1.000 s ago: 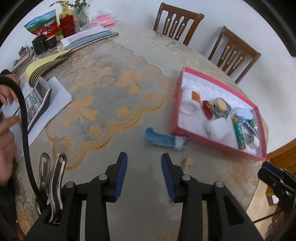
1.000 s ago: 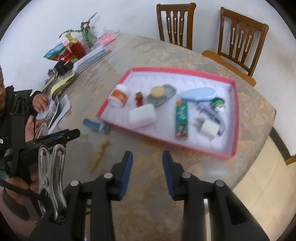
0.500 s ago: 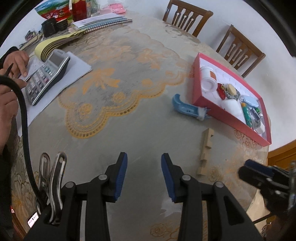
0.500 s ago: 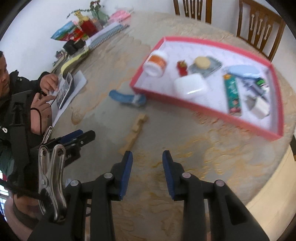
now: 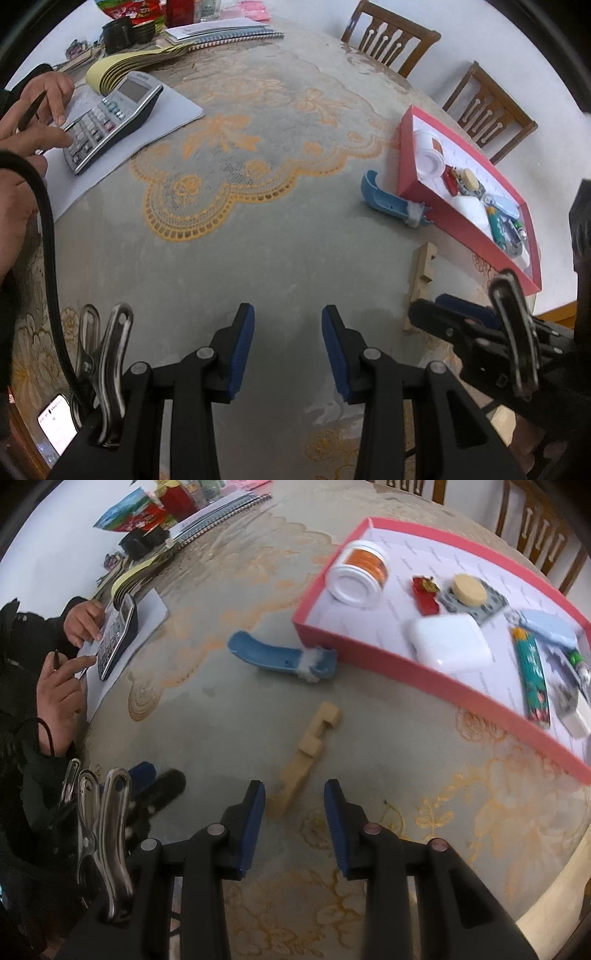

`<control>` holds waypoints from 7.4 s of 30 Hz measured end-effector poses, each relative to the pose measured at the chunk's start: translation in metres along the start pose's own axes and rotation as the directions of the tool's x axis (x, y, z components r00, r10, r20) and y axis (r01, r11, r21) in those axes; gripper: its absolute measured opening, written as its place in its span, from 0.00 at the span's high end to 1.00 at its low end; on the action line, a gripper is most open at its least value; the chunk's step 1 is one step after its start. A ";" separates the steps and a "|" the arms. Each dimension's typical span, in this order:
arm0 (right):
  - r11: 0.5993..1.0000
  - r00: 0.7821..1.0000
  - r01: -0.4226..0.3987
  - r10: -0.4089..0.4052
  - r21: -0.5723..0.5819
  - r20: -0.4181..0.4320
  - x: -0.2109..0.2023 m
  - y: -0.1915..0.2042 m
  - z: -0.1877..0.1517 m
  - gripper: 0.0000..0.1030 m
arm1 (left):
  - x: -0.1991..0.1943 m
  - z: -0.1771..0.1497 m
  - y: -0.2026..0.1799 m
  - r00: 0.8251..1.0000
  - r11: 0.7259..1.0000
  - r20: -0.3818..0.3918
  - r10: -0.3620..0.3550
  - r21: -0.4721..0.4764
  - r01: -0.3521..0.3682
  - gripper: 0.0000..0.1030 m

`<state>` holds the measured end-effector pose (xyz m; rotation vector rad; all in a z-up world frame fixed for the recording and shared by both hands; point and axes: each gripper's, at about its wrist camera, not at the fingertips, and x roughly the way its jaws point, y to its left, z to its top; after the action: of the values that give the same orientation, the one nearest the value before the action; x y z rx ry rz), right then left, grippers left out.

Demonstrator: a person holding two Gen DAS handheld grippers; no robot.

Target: Organize rigid objects

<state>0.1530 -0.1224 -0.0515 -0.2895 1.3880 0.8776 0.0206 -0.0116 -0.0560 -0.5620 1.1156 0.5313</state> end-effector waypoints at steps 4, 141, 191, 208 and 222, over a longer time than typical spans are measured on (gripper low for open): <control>0.999 1.000 0.030 -0.029 -0.016 0.010 0.003 0.008 0.006 0.67 | -0.001 -0.002 0.003 1.000 1.000 0.004 0.000 -0.021 0.000 0.62; 0.982 0.978 0.072 -0.103 0.176 0.179 -0.090 -0.188 0.022 0.88 | 0.044 0.100 -0.211 0.999 0.946 0.047 -0.023 0.326 0.006 0.29; 0.952 0.981 0.080 -0.128 0.295 0.146 -0.093 -0.151 -0.019 0.64 | 0.011 0.069 -0.186 0.999 0.952 0.031 0.014 0.305 -0.023 0.17; 0.944 0.995 0.068 -0.087 0.323 0.045 -0.068 -0.144 -0.036 0.64 | 0.023 0.046 -0.173 0.998 0.952 -0.031 0.046 0.303 -0.035 0.17; 0.939 0.996 0.071 -0.088 0.336 0.035 -0.066 -0.148 -0.036 0.64 | 0.030 0.044 -0.177 0.997 0.947 -0.055 0.047 0.321 -0.027 0.17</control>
<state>0.2318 -0.2679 -0.0429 -0.0617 1.4423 0.5652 0.1761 -0.1106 -0.0424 -0.2761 1.2441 0.3558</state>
